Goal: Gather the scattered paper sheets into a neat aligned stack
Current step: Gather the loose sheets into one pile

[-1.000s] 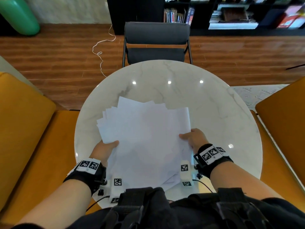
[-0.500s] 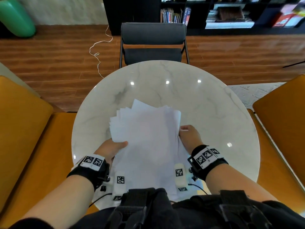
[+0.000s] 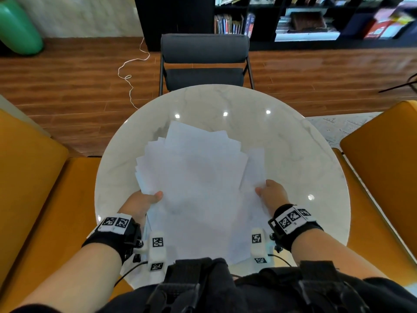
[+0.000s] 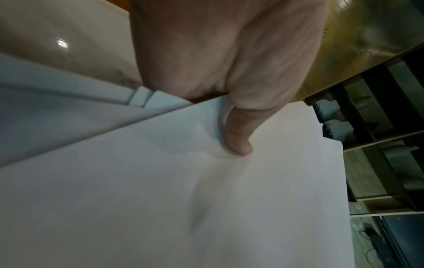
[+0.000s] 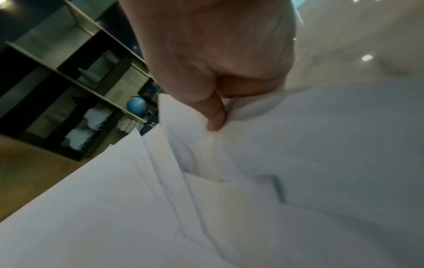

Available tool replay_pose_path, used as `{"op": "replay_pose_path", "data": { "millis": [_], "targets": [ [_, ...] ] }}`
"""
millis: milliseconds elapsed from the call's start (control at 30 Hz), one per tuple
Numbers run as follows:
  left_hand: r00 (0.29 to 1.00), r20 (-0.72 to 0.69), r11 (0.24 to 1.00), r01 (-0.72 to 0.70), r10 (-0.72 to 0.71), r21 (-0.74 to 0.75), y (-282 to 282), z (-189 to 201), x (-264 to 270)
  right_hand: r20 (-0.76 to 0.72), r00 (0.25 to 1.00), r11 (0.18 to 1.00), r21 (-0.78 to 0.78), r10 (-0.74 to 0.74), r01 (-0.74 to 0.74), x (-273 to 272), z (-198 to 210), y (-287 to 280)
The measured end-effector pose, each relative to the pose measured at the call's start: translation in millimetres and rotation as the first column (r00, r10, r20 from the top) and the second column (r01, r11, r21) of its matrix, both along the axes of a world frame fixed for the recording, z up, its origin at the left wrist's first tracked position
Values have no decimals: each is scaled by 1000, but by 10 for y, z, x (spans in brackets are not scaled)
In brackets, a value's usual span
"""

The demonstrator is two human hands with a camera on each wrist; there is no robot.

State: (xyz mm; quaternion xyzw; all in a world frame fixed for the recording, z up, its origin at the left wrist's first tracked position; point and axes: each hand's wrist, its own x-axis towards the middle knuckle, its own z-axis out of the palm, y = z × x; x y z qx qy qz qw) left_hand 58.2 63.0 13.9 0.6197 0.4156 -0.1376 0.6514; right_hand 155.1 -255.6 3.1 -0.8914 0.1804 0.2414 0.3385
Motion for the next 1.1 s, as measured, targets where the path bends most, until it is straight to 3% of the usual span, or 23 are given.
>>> {"op": "replay_pose_path", "data": {
  "millis": [133,300,367,533,700,833,967,1100],
  "targets": [
    [999,22,997,44,-45,71,-107,-46,77,44,999,995,101,13,-18,2,14,179],
    [999,2,981,-42,42,188,-217,-99,181,53,971,973,31,-232,231,62,9,236],
    [998,-13,986,-61,63,153,-234,-109,198,-73,974,976,5,-216,217,52,37,235],
    [995,-100,994,35,-25,100,-383,-103,245,-279,946,946,227,-163,230,62,133,247],
    [985,-136,983,122,-104,134,-505,-60,294,-222,972,968,217,-76,126,71,-19,347],
    [987,-157,994,50,-34,98,-511,-26,294,-217,962,936,274,-163,221,65,-45,413],
    [981,-172,990,108,-91,90,-504,-28,284,-281,943,894,356,-176,273,21,-16,446],
    [974,-169,970,179,-152,162,-552,12,254,-207,975,955,264,-80,134,-41,-19,465]
  ]
}}
